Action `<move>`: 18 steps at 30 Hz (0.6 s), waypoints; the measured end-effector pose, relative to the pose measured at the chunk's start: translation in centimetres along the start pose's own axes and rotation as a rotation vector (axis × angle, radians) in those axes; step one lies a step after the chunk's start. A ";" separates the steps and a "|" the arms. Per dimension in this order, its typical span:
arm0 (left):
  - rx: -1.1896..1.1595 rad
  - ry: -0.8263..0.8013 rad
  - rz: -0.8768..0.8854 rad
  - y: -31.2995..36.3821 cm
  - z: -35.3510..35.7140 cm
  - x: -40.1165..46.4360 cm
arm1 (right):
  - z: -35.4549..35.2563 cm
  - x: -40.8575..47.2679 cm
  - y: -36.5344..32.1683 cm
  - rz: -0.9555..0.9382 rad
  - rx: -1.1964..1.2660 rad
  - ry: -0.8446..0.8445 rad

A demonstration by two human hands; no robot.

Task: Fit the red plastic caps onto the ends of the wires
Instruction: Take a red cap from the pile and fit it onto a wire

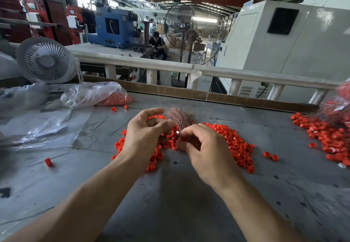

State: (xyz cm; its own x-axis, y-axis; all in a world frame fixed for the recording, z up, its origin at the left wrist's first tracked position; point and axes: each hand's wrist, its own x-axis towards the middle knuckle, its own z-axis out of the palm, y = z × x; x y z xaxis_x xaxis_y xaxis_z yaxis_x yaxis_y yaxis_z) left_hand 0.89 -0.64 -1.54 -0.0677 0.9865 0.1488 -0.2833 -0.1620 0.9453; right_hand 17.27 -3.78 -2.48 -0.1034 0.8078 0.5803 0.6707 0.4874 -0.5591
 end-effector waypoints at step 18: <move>-0.001 0.082 -0.026 0.3 -0.3 -0.1 | -1.1 -0.1 0.6 0.100 0.006 -0.059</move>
State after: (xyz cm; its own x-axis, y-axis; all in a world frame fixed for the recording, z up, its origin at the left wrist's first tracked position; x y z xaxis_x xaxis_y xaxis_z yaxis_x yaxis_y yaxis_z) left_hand 0.56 -0.82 -1.30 -0.1386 0.9853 0.1001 -0.2872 -0.1367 0.9481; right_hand 18.47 -3.89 -2.26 -0.0795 0.8706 0.4855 0.6755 0.4053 -0.6161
